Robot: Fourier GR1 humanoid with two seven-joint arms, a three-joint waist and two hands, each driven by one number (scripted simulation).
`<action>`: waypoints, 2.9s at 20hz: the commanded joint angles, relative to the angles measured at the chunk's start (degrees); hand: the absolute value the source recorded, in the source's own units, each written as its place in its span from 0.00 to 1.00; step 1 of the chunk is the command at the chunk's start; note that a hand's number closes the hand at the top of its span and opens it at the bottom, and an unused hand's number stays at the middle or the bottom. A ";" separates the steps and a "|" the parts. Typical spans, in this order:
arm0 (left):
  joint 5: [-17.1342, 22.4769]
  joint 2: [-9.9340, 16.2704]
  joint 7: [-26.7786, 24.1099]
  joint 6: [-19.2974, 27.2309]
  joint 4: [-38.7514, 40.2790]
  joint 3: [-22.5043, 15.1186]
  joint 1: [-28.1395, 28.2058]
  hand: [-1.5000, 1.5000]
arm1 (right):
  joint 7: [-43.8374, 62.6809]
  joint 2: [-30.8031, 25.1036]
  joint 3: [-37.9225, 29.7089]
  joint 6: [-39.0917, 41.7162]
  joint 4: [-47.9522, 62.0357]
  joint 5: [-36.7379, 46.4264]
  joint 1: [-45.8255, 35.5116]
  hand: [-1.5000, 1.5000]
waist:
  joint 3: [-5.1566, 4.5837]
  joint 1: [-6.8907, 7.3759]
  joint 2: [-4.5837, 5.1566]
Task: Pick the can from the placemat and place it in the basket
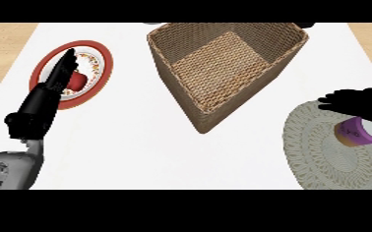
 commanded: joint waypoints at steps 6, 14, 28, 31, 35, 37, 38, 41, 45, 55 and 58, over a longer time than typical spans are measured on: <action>-2.21 -1.90 3.23 -1.10 -3.65 1.07 1.00 0.50 | -5.76 2.38 -2.53 -3.47 6.85 4.17 3.78 0.00 | 0.02 -0.05 -0.03; -3.89 -3.91 1.17 -2.48 0.53 3.59 -1.39 0.50 | -7.79 6.57 -4.00 -2.59 15.97 10.27 -3.67 0.00 | 0.01 0.18 0.09; -6.07 -6.21 2.56 -4.69 -5.05 4.20 2.76 0.50 | -10.64 11.20 -6.56 -5.80 21.52 14.23 -3.60 1.00 | 0.02 0.25 -0.01; -6.19 -5.53 1.36 -5.24 -0.63 5.60 -0.53 0.50 | -9.42 14.88 -6.16 -14.58 25.37 16.00 -1.56 1.00 | 0.06 0.27 0.18; -4.59 -3.69 0.38 -7.54 1.64 8.83 -2.26 0.50 | -12.25 13.53 -7.53 -13.72 24.33 16.55 -4.10 1.00 | 0.01 -0.01 0.07; -6.54 -5.36 0.51 -6.71 -0.38 6.18 -1.17 0.50 | -11.74 15.91 -8.15 -14.82 25.46 16.48 -5.49 1.00 | 0.03 0.22 0.10; -5.59 -5.61 -0.99 -6.86 3.27 7.80 -1.54 0.50 | -11.77 14.99 -8.68 -15.51 22.96 16.22 -3.57 1.00 | 0.00 -0.29 0.04; -5.75 -4.54 2.45 -5.71 -0.24 8.33 -1.72 0.50 | 6.09 15.93 -17.02 -12.39 25.89 11.63 -1.24 1.00 | -0.06 -2.79 -0.70; -5.85 -3.91 2.57 -4.60 0.19 10.09 1.69 0.50 | 24.21 13.70 -29.24 -12.33 32.43 5.54 1.80 1.00 | -0.32 -9.48 -2.56; -5.48 -3.69 1.92 -5.42 -0.15 10.31 4.77 0.50 | 50.13 22.32 -45.10 -33.47 17.05 -4.72 -5.18 1.00 | -0.64 -7.25 -3.58; -6.17 -4.18 1.40 -5.13 0.13 9.58 4.67 0.50 | 52.80 29.32 -45.33 -36.59 9.62 -7.48 -9.17 1.00 | -0.66 -6.49 -3.62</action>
